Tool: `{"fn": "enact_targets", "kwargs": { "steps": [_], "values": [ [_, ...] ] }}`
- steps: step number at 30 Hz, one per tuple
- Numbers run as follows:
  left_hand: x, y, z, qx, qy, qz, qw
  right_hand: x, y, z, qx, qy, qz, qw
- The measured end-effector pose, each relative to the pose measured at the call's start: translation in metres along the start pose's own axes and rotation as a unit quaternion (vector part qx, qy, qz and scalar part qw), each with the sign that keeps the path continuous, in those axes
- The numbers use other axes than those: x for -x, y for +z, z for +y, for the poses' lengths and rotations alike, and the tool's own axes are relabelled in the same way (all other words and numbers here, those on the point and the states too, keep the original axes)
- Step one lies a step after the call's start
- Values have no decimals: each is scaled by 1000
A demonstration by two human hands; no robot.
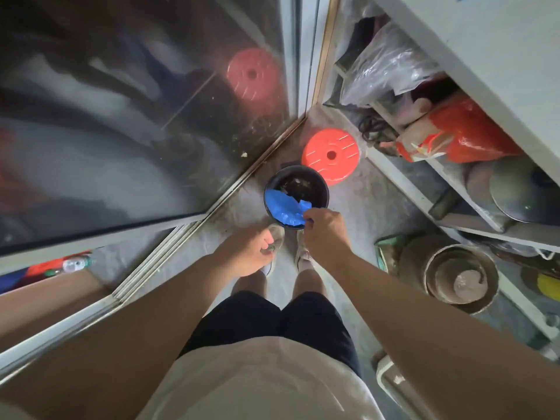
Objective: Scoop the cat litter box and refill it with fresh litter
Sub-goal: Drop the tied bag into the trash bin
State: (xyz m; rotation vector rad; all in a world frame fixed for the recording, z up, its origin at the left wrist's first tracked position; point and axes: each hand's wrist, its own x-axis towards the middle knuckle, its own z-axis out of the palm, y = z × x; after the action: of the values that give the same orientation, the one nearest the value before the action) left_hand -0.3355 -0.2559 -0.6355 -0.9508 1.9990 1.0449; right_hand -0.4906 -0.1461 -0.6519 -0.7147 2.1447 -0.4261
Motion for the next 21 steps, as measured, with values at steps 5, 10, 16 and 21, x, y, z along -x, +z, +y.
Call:
{"fn": "enact_targets", "kwargs": {
  "steps": [5,10,16,21],
  "values": [
    [-27,9,0,9,-16,2,1000,-46,13,12,25,-1,-41,999],
    [-68,24,-11,18,-41,8,999,-89,54,38,24,40,-86,995],
    [-118,50,-35,-1,-53,17,998,-131,104,67,62,39,-138,988],
    [-142,69,-54,-16,-57,1,998,-155,138,91,109,42,-158,981]
  ]
}}
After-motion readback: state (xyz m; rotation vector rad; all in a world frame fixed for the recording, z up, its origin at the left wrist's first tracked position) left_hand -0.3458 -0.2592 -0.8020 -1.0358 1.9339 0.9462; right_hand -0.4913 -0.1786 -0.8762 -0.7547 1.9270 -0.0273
